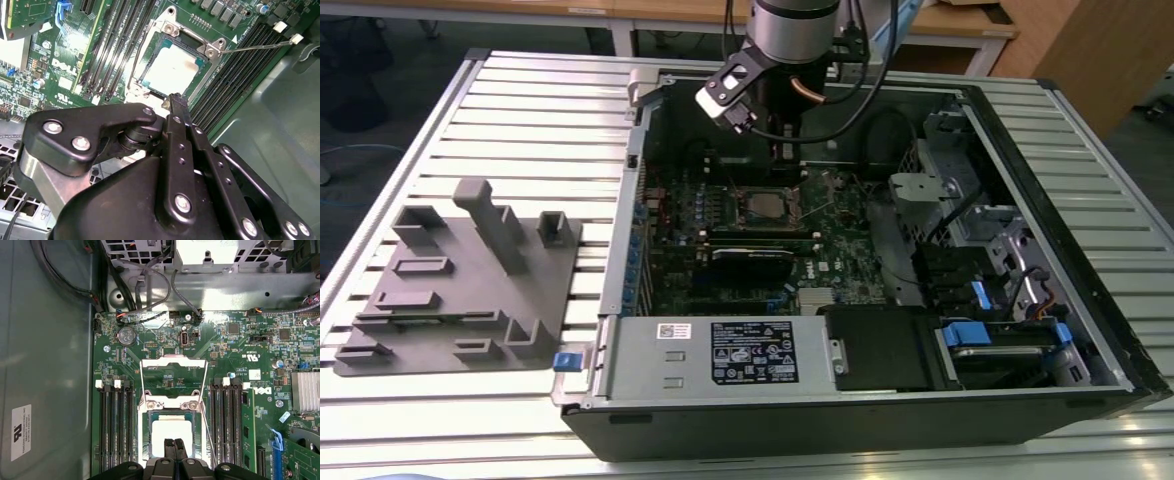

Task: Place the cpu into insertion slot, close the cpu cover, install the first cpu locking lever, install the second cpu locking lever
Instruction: 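Close the cpu cover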

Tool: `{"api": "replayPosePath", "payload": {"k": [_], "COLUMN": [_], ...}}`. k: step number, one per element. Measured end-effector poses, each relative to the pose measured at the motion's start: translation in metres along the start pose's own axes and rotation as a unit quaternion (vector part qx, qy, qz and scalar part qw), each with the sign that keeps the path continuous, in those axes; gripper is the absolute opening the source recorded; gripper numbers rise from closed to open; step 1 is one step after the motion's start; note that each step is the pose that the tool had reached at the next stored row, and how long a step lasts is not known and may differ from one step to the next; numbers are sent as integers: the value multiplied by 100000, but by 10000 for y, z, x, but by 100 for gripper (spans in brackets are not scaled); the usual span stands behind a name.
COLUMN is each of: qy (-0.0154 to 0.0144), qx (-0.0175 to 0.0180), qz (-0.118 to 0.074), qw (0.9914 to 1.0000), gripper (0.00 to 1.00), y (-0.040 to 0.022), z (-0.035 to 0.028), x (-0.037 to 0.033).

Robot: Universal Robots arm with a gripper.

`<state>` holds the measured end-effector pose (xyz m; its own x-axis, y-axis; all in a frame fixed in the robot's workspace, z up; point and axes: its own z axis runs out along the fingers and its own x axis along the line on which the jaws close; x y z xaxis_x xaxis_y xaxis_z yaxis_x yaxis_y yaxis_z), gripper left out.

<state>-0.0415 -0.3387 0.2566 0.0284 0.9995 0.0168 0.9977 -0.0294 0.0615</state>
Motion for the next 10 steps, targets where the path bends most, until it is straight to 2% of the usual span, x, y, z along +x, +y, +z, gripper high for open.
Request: {"api": "replayPosePath", "payload": {"k": [10], "qy": [-3], "qx": [3], "qz": [-4], "qw": [100000], "gripper": [11], "y": [41], "z": [2], "x": [1]}}
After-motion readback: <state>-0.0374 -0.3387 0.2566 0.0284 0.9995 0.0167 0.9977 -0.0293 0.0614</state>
